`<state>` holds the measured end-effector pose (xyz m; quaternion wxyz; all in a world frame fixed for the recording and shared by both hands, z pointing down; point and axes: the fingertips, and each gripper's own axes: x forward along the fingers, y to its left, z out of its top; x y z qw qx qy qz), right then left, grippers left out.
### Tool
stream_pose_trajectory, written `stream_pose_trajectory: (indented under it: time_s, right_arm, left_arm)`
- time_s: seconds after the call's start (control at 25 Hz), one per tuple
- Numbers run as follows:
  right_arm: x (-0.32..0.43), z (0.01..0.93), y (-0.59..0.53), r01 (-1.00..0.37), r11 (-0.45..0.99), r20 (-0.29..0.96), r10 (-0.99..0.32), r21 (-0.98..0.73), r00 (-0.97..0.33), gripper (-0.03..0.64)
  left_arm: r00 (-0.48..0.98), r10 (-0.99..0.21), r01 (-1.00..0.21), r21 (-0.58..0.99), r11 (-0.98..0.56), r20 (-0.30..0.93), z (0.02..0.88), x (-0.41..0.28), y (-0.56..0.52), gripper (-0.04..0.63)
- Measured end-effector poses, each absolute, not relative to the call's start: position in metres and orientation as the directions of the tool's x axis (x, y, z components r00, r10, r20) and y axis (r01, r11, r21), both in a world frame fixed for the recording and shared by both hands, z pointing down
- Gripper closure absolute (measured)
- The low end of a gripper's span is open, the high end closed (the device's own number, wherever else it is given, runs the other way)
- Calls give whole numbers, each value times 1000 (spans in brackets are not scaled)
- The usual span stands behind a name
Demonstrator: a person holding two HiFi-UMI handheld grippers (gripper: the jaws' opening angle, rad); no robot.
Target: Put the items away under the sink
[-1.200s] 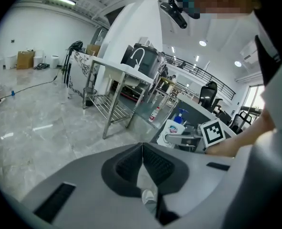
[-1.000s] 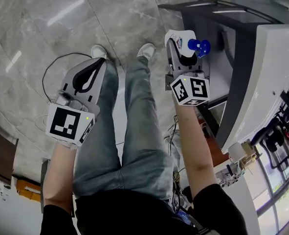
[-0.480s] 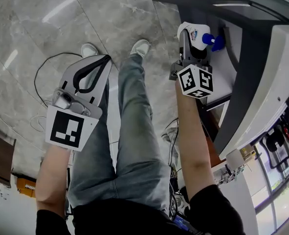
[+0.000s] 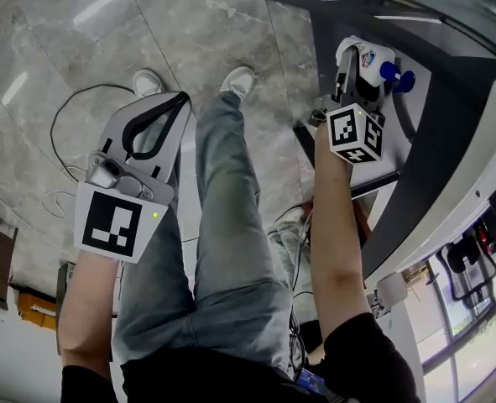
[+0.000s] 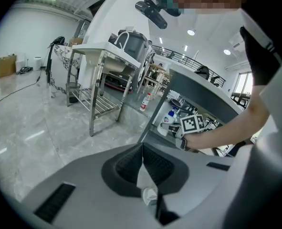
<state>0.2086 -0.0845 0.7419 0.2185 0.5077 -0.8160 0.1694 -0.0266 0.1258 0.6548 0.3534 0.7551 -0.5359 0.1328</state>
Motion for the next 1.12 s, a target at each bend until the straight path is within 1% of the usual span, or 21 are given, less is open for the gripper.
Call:
stream_pose_trajectory:
  time_s: [0.32, 0.52, 0.84, 1.12]
  right_arm:
    - [233, 738, -113, -946, 323, 474, -832, -9, -289, 408]
    - [244, 749, -128, -959, 284, 485, -840, 9, -244, 408]
    - [250, 751, -151, -965, 263, 449, -864, 15, -229, 407]
    - [251, 750, -169, -968, 249, 426, -875, -7, -228, 407]
  left_arm:
    - [403, -692, -907, 362, -215, 599, 658, -21, 120, 572]
    - [414, -685, -903, 362, -230, 599, 660, -16, 112, 572]
    - [403, -690, -906, 370, -207, 601, 661, -16, 106, 572]
    - [406, -690, -907, 358, -223, 599, 659, -15, 103, 572]
